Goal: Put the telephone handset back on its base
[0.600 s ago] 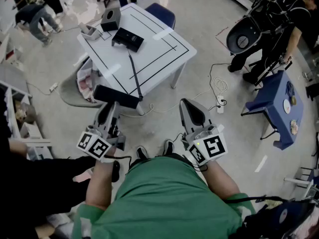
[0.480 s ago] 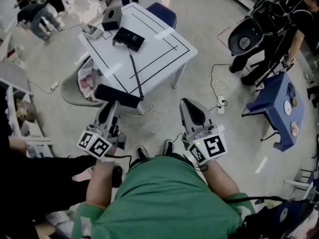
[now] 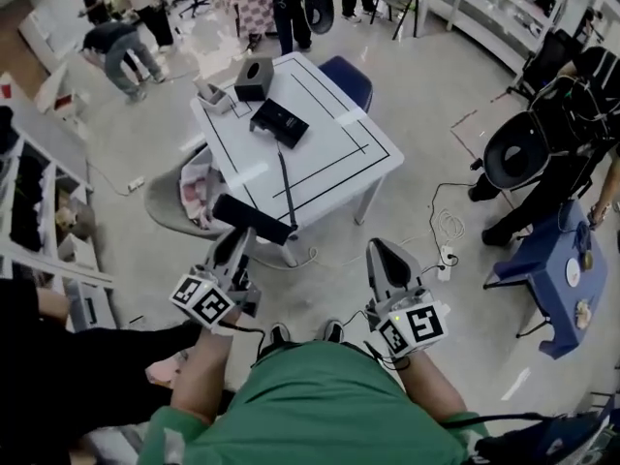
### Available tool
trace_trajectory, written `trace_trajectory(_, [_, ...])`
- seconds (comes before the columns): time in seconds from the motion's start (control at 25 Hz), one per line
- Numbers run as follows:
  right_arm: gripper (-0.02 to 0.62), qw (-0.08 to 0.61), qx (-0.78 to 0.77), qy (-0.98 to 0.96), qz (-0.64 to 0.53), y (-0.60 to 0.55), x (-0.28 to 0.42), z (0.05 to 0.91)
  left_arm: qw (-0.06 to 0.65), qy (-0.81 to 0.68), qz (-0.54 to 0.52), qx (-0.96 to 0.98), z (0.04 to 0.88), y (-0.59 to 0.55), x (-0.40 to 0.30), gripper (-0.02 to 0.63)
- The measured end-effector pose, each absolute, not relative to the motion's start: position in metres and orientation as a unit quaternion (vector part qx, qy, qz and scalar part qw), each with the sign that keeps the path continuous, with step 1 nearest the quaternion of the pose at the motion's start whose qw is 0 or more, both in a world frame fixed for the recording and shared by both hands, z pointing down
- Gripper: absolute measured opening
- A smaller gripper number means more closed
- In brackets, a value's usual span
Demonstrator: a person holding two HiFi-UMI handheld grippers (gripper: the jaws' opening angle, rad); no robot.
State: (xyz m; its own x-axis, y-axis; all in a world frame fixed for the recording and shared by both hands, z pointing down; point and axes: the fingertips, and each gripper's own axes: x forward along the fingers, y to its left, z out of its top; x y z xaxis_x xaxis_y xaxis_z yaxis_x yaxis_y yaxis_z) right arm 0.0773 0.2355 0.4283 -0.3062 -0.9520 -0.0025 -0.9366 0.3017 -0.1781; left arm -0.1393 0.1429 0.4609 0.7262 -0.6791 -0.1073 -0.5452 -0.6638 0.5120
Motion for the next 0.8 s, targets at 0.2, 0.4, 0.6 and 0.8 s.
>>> trace_trajectory(0.2, [0.023,0.046,-0.576,0.815,-0.030,0.214,0.109,0.411,0.217,-0.354,-0.143,0.898,0.452,0.129,-0.122,0.080])
trace_trajectory(0.4, [0.021,0.035,-0.579,0.814,0.041,0.163,0.142,0.374,0.206,-0.368,-0.136,0.896,0.438,0.120,-0.112,0.080])
trace_trajectory(0.6, [0.022,0.045,-0.572,0.819,0.027,0.100,0.153,0.369,0.182,-0.367,-0.142,0.901,0.425,0.098,-0.102,0.080])
trace_trajectory(0.8, [0.021,0.052,-0.559,0.827,0.001,0.073,0.133,0.378,0.195,-0.369,-0.154,0.896,0.434,0.075,-0.104,0.080])
